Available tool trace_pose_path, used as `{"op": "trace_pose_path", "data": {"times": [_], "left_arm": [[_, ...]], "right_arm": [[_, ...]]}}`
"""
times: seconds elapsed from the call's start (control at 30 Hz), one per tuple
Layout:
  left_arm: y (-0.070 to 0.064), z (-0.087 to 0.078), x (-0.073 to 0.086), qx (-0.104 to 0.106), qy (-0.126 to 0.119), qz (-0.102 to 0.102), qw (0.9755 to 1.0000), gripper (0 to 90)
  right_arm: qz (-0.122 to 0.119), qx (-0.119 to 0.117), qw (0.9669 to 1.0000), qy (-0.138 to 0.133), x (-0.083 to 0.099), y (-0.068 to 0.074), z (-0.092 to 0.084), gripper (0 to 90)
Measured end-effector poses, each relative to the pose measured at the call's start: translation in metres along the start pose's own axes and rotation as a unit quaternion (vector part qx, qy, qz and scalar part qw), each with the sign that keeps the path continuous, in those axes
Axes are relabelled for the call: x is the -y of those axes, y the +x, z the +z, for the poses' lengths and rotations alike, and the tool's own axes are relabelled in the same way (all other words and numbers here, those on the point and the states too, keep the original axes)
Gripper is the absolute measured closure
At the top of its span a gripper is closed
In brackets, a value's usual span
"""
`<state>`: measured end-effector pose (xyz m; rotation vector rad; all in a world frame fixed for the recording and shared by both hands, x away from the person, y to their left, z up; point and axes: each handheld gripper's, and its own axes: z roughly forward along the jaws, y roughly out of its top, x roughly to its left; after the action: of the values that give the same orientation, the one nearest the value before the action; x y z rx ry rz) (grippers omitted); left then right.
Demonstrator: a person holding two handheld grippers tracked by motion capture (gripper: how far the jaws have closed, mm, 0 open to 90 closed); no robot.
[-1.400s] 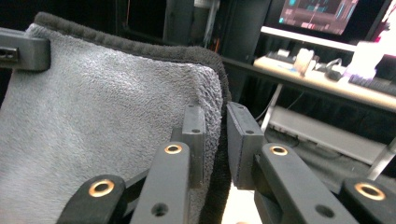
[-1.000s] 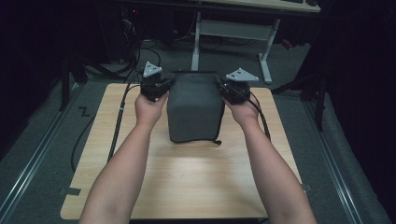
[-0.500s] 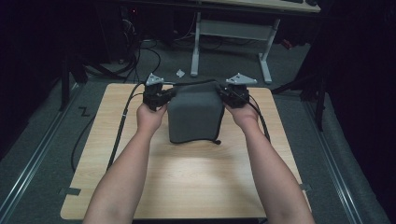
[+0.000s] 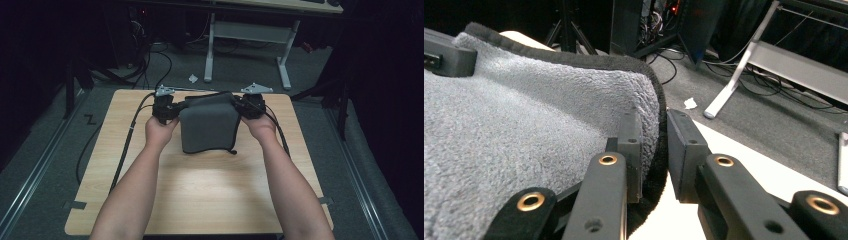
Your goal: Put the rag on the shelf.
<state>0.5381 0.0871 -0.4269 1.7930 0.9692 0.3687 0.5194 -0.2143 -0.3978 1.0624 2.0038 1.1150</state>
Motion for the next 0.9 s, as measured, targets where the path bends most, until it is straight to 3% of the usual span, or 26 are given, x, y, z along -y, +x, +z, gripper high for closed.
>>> {"op": "trace_pose_path", "data": {"times": [0.5, 0.7, 0.9], "left_arm": [[0.004, 0.009, 0.013, 0.015, 0.015, -0.012, 0.9997, 85.7], [0.004, 0.011, 0.019, 0.025, 0.028, -0.013, 0.9992, 85.3], [0.002, 0.010, 0.018, 0.006, 0.031, -0.009, 0.9995, 78.4]], "right_arm": [[0.028, -0.016, 0.9994, 0.012, 0.007, -0.007, 0.007, 78.2], [0.061, -0.026, 0.9976, 0.020, 0.015, -0.011, 0.012, 75.6], [0.073, -0.008, 0.9969, 0.030, 0.023, -0.016, 0.014, 66.5]]}}
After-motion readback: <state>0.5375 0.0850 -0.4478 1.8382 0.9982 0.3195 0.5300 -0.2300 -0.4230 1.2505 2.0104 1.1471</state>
